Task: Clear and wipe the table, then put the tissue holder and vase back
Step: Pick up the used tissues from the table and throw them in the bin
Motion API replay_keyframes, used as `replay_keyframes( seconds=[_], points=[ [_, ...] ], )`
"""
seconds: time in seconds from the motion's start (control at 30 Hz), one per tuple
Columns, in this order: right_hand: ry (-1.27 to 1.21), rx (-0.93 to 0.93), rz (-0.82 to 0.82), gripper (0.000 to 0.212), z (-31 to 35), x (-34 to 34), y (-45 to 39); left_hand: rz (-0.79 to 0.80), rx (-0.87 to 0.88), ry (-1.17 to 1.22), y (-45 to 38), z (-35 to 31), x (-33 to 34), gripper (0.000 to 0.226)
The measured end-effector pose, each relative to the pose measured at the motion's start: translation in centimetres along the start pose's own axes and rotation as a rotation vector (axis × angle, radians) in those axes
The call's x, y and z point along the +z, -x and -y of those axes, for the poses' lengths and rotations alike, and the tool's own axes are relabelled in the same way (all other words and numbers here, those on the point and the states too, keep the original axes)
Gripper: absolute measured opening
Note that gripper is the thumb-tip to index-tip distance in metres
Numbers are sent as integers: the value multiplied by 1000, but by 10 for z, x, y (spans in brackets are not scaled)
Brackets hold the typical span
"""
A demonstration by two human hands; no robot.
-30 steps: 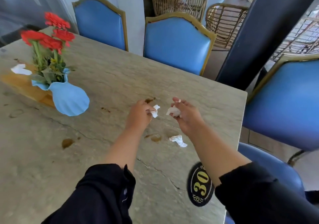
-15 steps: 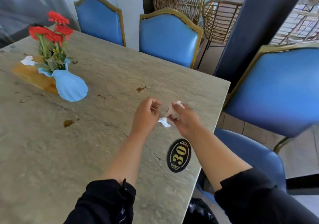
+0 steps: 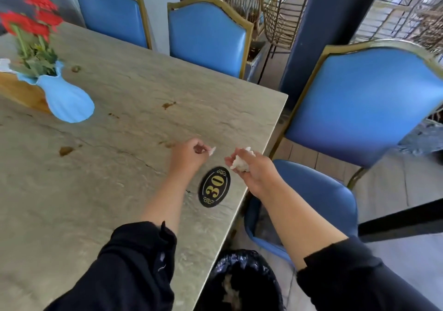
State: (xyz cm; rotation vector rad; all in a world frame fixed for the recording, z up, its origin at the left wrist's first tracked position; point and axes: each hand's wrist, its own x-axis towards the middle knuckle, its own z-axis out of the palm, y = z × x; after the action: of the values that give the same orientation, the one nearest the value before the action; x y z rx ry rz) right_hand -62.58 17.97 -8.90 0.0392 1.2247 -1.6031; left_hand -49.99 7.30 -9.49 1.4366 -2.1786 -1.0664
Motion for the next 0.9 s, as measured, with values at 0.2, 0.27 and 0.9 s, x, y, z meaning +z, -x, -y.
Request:
replay_keyframes(
  seconds=[0.2,0.27,0.9],
  points=[
    [42,29,89,27,-11,-20,37,-59,-65,253,73,-28,29,14],
    [76,39,94,28,-15,-31,53,-51,-37,184,99,-32,42,16],
    [388,491,-249,24,-221,-235,50,226,-409,149,242,120,241,17]
  ],
)
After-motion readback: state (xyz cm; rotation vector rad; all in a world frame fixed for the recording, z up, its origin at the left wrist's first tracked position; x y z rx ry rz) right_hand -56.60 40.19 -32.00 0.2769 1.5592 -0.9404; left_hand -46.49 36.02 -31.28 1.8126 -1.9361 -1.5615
